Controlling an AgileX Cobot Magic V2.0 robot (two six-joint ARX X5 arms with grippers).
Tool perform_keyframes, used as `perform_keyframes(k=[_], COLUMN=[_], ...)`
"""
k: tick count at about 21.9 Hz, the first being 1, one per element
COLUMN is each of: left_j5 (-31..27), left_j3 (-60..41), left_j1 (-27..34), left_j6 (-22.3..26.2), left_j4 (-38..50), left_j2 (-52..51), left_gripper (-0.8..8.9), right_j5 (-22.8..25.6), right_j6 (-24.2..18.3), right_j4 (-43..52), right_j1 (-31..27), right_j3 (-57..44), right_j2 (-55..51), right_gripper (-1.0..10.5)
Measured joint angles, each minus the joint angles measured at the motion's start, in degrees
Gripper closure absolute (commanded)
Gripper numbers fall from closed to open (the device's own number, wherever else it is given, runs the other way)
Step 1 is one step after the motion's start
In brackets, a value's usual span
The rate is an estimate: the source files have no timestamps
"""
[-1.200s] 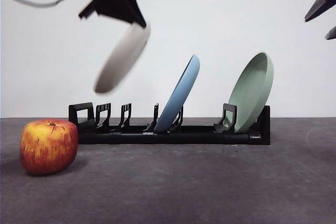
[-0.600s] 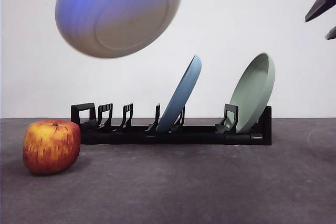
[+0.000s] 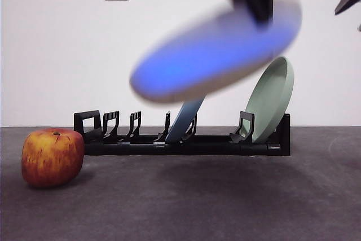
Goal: Take the yellow plate from the plate rack,put the plate on the table,take the apple from the table,put the apple in the plate
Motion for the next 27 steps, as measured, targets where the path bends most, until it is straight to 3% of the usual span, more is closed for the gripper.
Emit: perform_keyframes(k=[4,12,13,17,23,27], left_j5=[-3.3,-4.4,-4.5,-3.7,-7.1,-9.6], left_j3=[-10.0,-10.7,-10.7,-10.7,-10.9,-11.0], left_j1=[1.0,3.6,3.5,3.5,3.8,3.9], left_j6=[0.2,5.3,5.5,5.5,4.5,3.1], left_j4=[11.8,14.8,14.8,13.9,13.3,13.3], left_j2=[2.9,15.6,15.6,15.6,12.8,5.1], left_gripper=[8.22,8.13,7.83,4.75,4.68,4.68], right_j5=[0.0,-0.2,-0.2,-0.9,-4.8,-5.8], right_j6=[0.0,0.0,0.0,0.0,0.0,0.0], right_j4=[0.0,0.0,0.0,0.0,0.0,0.0], right_j1=[0.0,0.0,0.0,0.0,0.0,0.0], right_j3=[1.2,1.2,1.2,1.2,1.2,1.2], right_j2=[-0.2,-0.2,-0.2,-0.2,-0.2,-0.2], right_gripper=[7.3,7.3,7.3,7.2,7.1,5.2])
